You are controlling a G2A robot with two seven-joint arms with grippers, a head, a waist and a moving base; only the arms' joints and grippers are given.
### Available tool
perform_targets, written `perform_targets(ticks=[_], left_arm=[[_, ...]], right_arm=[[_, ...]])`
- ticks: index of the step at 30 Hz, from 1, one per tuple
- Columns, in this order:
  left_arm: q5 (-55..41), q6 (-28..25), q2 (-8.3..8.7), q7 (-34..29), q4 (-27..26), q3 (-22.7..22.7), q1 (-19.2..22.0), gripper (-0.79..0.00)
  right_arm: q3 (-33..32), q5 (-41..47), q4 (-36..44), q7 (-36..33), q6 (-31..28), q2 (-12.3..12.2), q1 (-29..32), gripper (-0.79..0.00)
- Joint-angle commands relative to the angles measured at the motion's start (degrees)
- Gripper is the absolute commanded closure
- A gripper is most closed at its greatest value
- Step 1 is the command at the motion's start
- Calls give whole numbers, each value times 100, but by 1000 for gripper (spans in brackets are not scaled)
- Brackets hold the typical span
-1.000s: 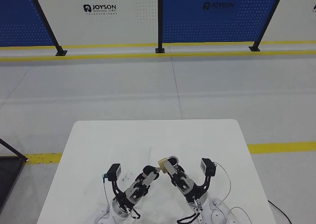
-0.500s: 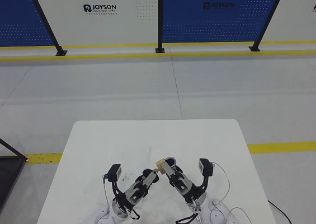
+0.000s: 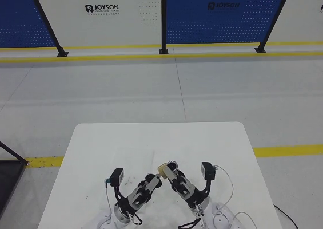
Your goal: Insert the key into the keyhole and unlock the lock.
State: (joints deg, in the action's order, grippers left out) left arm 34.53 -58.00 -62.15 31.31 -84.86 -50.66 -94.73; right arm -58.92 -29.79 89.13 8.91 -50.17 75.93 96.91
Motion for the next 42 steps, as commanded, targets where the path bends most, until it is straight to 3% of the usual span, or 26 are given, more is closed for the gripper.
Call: perform_targets(ticks=[1,10,11,13,22,26,32,34,42], left_arm=[[73,0,4,60,31,-3,9,0],[398,0,-14,382,122,-18,0,-18],[406,0,-16,395,130,-13,1,-194],[408,0,-20,417,143,-4,6,-305],[385,0,-34,411,185,25,47,-200],[354,0,-36,416,187,30,61,-114],[315,0,-26,404,181,44,72,-89],[316,0,-22,391,180,46,78,0],[328,0,-19,357,216,18,104,0]], right_arm=[[3,-1,-1,-3,15,-2,-6,0],[-2,-128,37,26,99,-15,2,0],[-7,-150,43,41,112,-17,6,0],[-7,-187,54,72,128,-18,16,0],[2,-271,62,129,157,-28,17,0],[9,-287,61,137,160,-34,15,0],[20,-307,61,160,196,-39,11,0],[28,-319,53,163,205,-41,8,0],[45,-396,53,187,241,-49,1,0]])
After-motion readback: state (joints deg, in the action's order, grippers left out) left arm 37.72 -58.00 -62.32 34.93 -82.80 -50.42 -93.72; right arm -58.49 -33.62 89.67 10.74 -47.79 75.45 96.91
